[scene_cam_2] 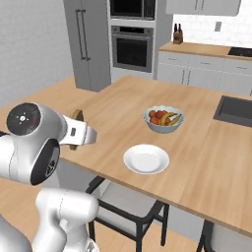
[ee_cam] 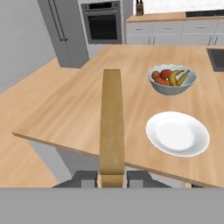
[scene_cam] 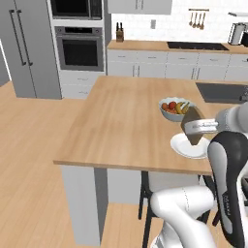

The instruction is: Start the toaster. Once the lever pops up, take the bread to the plate on the dining counter.

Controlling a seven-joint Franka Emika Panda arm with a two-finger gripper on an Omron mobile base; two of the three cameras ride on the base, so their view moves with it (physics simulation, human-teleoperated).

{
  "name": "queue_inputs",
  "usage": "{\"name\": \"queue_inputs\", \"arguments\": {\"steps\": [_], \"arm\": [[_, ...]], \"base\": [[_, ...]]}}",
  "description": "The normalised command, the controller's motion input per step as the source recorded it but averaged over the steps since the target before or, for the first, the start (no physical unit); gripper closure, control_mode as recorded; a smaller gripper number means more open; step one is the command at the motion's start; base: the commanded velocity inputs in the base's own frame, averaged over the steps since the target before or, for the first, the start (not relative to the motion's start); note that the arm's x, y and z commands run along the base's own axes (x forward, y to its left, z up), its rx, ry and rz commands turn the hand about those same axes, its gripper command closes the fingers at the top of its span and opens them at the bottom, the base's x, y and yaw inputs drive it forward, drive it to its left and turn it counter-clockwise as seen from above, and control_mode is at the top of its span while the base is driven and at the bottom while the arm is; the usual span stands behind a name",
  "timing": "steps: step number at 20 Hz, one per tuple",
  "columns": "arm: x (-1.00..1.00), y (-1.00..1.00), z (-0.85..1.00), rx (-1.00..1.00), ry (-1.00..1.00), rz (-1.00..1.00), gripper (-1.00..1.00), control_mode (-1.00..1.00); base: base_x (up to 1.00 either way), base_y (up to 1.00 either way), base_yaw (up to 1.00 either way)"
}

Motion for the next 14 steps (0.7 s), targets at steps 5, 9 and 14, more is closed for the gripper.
{"name": "queue_inputs", "arguments": {"steps": [5, 9, 14], "arm": [[0.45, -0.75, -0.28, 0.13, 0.11, 0.12, 1.0, -1.0], [0.98, -0.53, -0.24, 0.1, 0.28, 0.04, 1.0, -1.0], [0.87, -0.49, -0.21, 0.08, 0.35, 0.02, 1.0, -1.0]], "base": [[0.0, 0.0, 0.0], [0.0, 0.0, 0.0], [0.0, 0.0, 0.0]]}}
